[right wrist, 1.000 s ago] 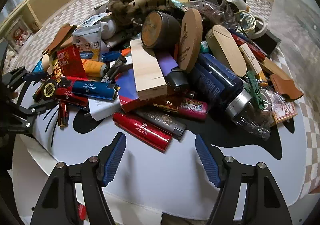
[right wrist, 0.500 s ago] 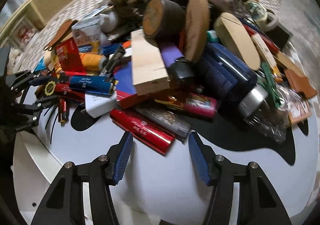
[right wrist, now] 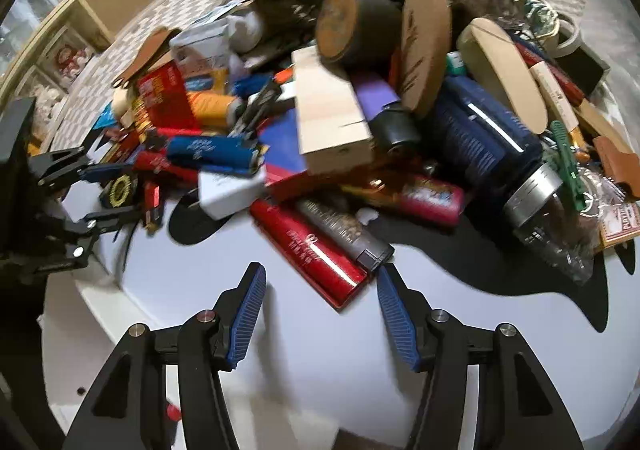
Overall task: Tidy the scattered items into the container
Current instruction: 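Lower the left tool onto the black round tin while the right tool lowers onto a red lighter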
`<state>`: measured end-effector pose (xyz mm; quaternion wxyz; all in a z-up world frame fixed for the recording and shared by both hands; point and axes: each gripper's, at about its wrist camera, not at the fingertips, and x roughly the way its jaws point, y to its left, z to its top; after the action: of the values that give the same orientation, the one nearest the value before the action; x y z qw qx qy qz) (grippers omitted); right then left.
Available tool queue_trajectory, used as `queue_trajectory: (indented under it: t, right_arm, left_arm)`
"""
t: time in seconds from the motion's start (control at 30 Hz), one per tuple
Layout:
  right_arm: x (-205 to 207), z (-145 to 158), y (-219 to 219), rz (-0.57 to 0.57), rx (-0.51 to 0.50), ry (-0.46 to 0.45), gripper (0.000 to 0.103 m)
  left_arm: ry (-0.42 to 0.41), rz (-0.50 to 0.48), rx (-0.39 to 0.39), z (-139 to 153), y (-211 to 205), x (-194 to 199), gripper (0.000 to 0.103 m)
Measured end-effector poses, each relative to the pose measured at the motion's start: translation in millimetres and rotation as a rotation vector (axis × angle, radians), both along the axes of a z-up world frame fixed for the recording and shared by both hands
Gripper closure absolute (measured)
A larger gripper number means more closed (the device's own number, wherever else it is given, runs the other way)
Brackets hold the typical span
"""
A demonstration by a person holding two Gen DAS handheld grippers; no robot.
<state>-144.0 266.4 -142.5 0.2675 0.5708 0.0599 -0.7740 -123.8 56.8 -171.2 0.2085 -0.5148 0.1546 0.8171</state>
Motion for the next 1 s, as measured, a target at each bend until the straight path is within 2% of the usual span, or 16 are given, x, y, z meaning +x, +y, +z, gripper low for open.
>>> queue_trajectory:
  t: [0.17, 0.27, 0.43, 0.57, 0.67, 0.83, 0.93, 1.0]
  right_arm:
    - [9, 2, -1, 0.049, 0.002, -0.032, 0.044]
    - [17, 4, -3, 0.087, 0.004, -0.046, 0.044]
    - [24, 6, -4, 0.126, -0.004, -0.058, 0.044]
    - [17, 3, -6, 0.095, 0.040, -0.029, 0.044]
    - [11, -1, -9, 0.068, 0.057, -0.016, 0.044]
    - [17, -4, -23, 0.094, 0.153, 0.063, 0.045]
    - [18, -3, -23, 0.091, 0.146, 0.065, 0.052]
    - [19, -2, -24, 0.087, 0.142, 0.067, 0.061]
  left_arm:
    - [-0.009, 0.012, 0.012, 0, 3, 5, 0.052]
    - [-0.001, 0.016, 0.003, 1, 7, 16, 0.048]
    - [0.014, 0.007, -0.011, 1, 9, 19, 0.046]
    - [0.036, -0.017, -0.041, 2, 14, 23, 0.034]
    - [0.037, -0.021, -0.042, 1, 14, 23, 0.033]
    - [-0.004, -0.021, -0.002, 0, 12, 21, 0.036]
    - [-0.017, -0.019, 0.010, 0, 13, 20, 0.036]
    - [-0.028, -0.014, 0.017, -1, 13, 19, 0.036]
